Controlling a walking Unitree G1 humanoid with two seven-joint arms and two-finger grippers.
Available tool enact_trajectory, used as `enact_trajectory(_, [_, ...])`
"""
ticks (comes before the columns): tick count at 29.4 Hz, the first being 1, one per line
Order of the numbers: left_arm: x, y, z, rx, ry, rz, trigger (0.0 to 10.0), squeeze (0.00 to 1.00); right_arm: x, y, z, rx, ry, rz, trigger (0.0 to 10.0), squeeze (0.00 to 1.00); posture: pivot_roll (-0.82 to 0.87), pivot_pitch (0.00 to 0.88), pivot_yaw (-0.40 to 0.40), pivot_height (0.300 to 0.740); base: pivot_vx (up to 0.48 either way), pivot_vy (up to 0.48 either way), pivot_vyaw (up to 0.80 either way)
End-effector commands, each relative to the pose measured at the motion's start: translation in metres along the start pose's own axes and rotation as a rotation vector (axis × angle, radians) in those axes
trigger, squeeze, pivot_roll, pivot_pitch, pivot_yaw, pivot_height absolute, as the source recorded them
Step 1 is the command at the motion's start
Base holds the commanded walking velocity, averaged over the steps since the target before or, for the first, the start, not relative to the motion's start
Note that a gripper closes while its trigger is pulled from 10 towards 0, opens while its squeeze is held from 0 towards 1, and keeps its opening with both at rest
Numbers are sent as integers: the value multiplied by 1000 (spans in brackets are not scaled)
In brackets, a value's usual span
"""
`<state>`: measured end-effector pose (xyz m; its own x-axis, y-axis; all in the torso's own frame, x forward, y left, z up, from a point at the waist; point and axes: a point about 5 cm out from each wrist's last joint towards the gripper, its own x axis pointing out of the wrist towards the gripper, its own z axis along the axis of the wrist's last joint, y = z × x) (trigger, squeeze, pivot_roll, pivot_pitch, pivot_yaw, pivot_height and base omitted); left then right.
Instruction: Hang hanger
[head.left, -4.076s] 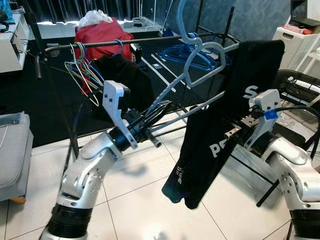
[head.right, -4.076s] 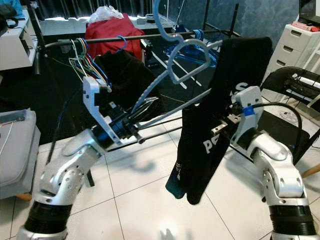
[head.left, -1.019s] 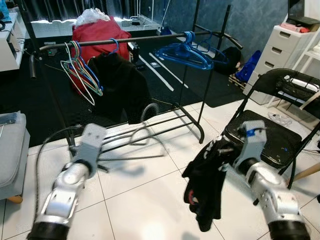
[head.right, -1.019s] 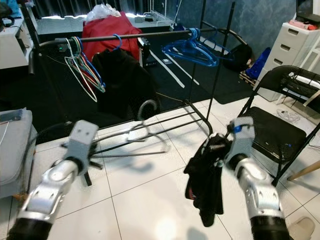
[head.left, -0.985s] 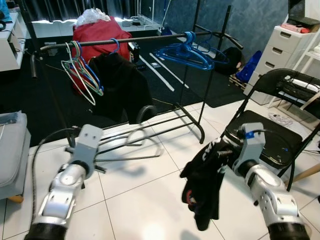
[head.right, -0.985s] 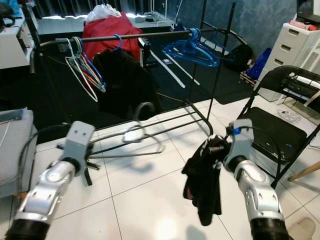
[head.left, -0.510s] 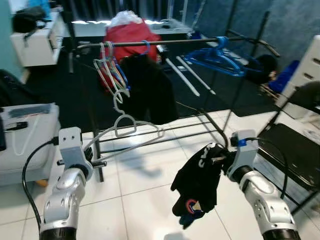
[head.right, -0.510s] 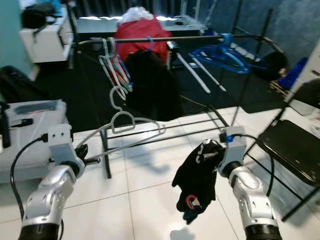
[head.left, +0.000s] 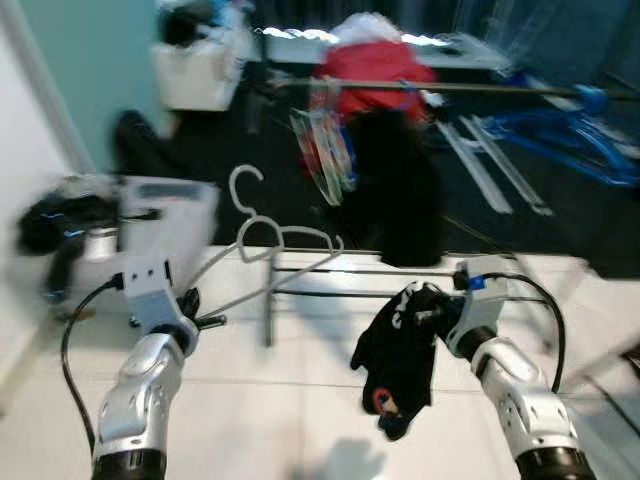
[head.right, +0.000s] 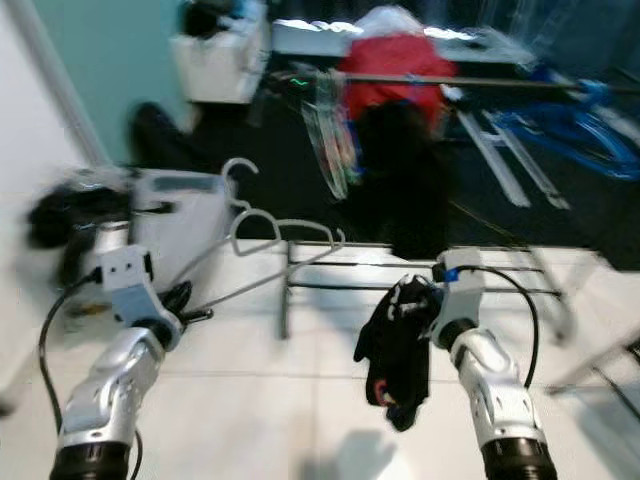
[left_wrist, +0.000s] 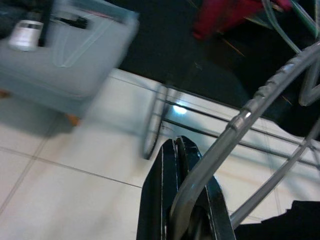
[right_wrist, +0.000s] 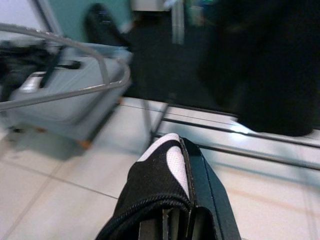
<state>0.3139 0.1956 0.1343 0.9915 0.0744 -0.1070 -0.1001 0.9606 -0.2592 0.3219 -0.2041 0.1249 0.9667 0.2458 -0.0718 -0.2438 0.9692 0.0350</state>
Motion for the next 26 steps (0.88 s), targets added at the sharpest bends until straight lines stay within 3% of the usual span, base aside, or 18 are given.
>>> enact_trajectory(1, [-2, 1, -8, -12, 25, -13, 10000, 0, 0, 0, -1, -4, -13, 0, 10000, 0, 52, 69, -54, 740, 0, 0, 800])
enact_trajectory(10, [-18, 2, -6, 6, -29, 2, 10000, 0, 0, 2, -4, -4, -10, 17, 10000, 0, 63, 61, -58, 740, 0, 0, 800])
enact_trajectory(17, [-13, 0, -7, 68, -47, 5, 10000, 0, 2, 2, -7, -4, -7, 22, 10000, 0, 66, 27, -61, 740, 0, 0, 800])
enact_trajectory(18, [-9, -3, -10, 120, -38, 5, 10000, 0, 3, 1, -10, -1, -2, 22, 10000, 0, 78, 7, -76, 740, 0, 0, 800])
enact_trajectory(26, [-9, -10, -15, 230, -52, 30, 10000, 0, 4, -1, -18, 1, 19, 31, 10000, 0, 103, 0, -114, 740, 0, 0, 800])
